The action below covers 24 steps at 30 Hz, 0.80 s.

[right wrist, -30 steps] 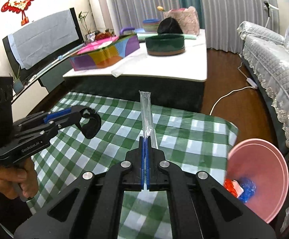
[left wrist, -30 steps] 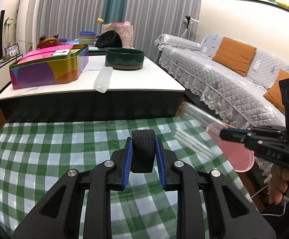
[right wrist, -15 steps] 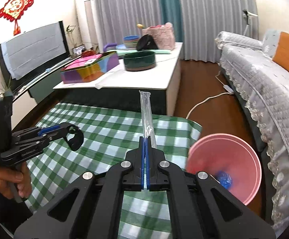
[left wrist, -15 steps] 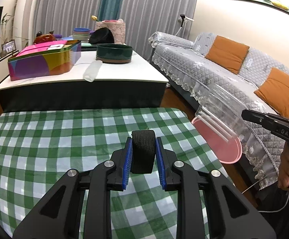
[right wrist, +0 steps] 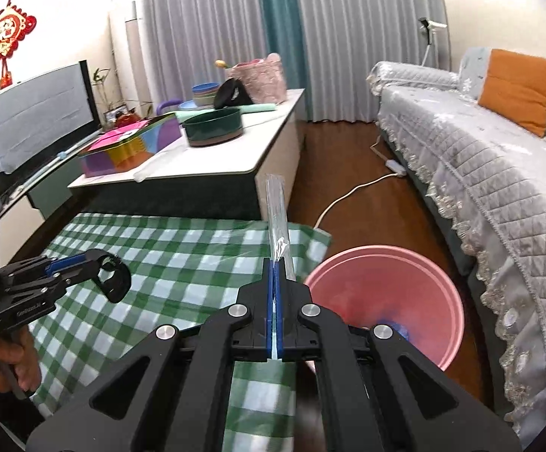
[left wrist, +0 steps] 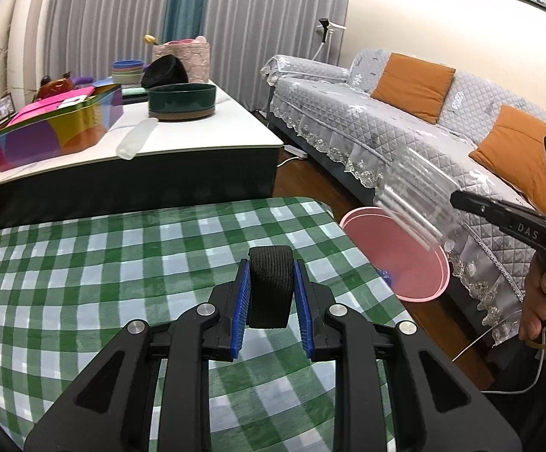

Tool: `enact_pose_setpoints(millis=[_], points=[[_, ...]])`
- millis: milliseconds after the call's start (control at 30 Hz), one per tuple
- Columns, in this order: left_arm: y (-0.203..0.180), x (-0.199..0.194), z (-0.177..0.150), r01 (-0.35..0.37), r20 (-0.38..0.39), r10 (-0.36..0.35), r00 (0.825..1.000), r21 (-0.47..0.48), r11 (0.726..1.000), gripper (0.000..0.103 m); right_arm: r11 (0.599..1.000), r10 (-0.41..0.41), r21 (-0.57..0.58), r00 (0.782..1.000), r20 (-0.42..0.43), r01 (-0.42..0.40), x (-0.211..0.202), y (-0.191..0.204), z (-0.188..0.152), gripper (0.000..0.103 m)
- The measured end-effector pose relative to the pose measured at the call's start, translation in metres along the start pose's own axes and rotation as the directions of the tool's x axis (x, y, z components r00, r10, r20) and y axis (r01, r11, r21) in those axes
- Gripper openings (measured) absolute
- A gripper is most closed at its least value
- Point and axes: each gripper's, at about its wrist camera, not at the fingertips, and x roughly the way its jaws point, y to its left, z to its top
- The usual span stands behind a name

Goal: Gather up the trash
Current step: 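Carry the black roll and clear tube in both tools over the pink bin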

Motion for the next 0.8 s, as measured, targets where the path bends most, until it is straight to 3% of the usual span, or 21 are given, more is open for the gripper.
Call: enact_pose_setpoints(millis=[800], points=[[-0.069, 0.045, 0.049, 0.083, 0.015, -0.085, 0.996, 0.083, 0.993, 0.023, 0.981, -0.168, 0.111, 0.985, 0.046, 0.162, -0.003, -0.070, 0.011, 0.001]])
